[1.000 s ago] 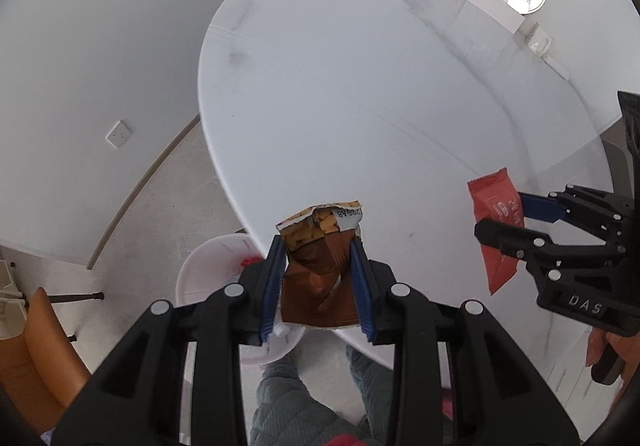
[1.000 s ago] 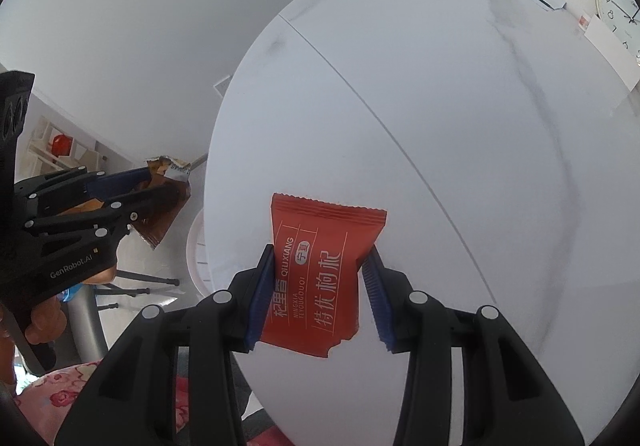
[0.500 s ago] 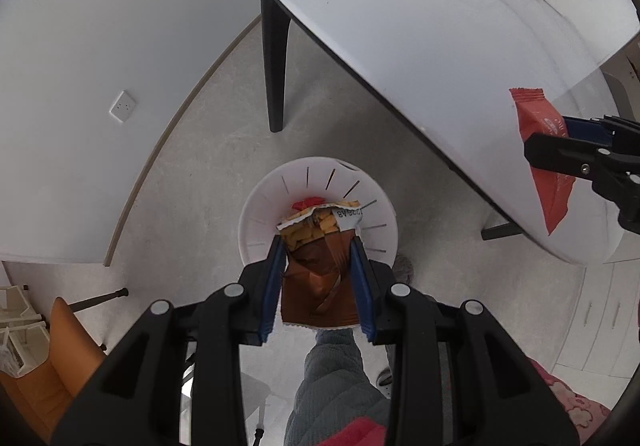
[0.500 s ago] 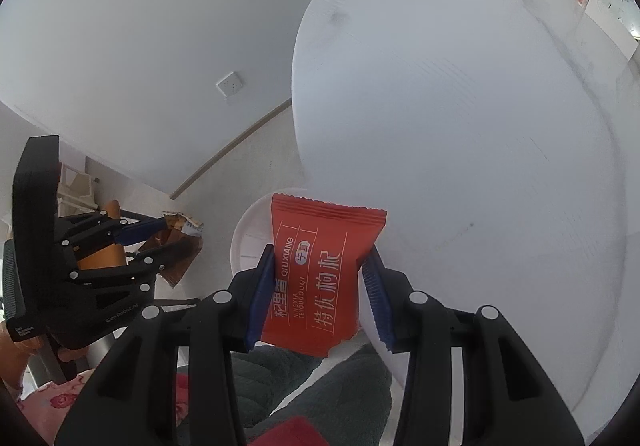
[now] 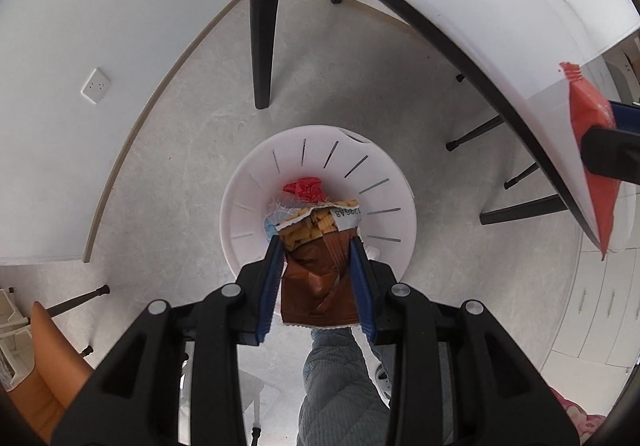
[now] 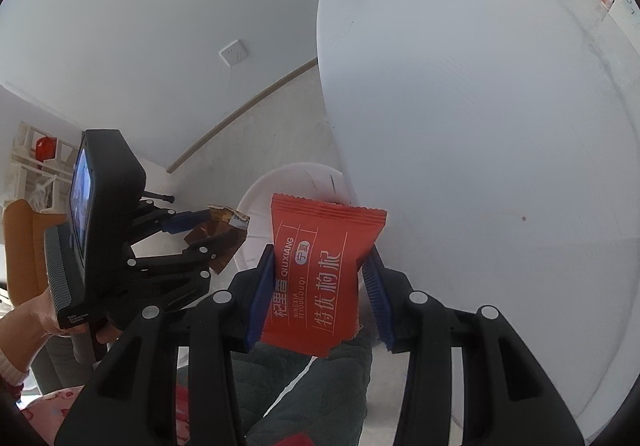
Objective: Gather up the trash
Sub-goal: 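Open the left tool to drop the wrapper while the right tool drops the red packet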
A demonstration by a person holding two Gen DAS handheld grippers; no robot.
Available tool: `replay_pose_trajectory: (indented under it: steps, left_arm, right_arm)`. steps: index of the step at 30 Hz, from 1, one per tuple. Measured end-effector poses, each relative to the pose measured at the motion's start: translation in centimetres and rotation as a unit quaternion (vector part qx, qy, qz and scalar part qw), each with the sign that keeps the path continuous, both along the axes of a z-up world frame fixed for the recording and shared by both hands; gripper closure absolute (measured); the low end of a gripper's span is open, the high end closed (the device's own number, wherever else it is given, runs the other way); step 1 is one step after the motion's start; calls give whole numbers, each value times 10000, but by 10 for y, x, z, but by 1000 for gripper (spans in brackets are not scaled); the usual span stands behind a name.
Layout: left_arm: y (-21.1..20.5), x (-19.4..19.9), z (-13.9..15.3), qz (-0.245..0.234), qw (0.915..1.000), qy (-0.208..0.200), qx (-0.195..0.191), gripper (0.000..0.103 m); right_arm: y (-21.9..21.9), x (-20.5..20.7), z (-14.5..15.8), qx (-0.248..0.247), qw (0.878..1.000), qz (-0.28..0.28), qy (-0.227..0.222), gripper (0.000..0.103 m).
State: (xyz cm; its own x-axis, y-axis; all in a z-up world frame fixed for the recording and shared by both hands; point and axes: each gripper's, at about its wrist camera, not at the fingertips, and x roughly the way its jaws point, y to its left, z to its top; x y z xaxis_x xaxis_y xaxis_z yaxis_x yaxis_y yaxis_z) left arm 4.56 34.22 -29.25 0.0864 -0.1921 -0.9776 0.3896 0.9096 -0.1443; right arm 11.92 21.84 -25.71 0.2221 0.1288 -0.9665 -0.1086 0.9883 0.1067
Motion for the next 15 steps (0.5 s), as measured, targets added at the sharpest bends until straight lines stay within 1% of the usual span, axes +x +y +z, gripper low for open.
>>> replay_pose_trajectory:
  steps: [3, 4, 7, 9, 10, 11, 15]
  left_arm:
    - [0, 4, -4, -62, 10000, -3, 57, 69]
    - [0, 4, -4, -69, 10000, 11, 57, 67]
    - [1, 2, 0, -82, 10000, -14, 55, 56]
    - [1, 0, 4, -98, 9999, -64, 68, 52]
    - [1, 0, 4, -118, 9999, -55, 49, 48]
    - [1, -1, 6, -130, 9999, -57, 36, 46]
    - [1, -2, 11, -160, 9998, -102, 67, 45]
  right_arm:
    - [0, 2, 0, 5, 10000, -36, -18, 59]
    - [0, 2, -1, 9, 10000, -46, -20, 59]
    - [1, -1, 2, 8, 10000, -42, -28, 59]
    - [1, -3, 4, 6, 10000, -37, -35, 59]
    - [2, -3, 5, 7, 10000, -32, -41, 59]
    - [1, -12, 8, 5, 10000, -38, -54, 59]
    - [1, -19, 13, 35, 10000, -47, -71, 59]
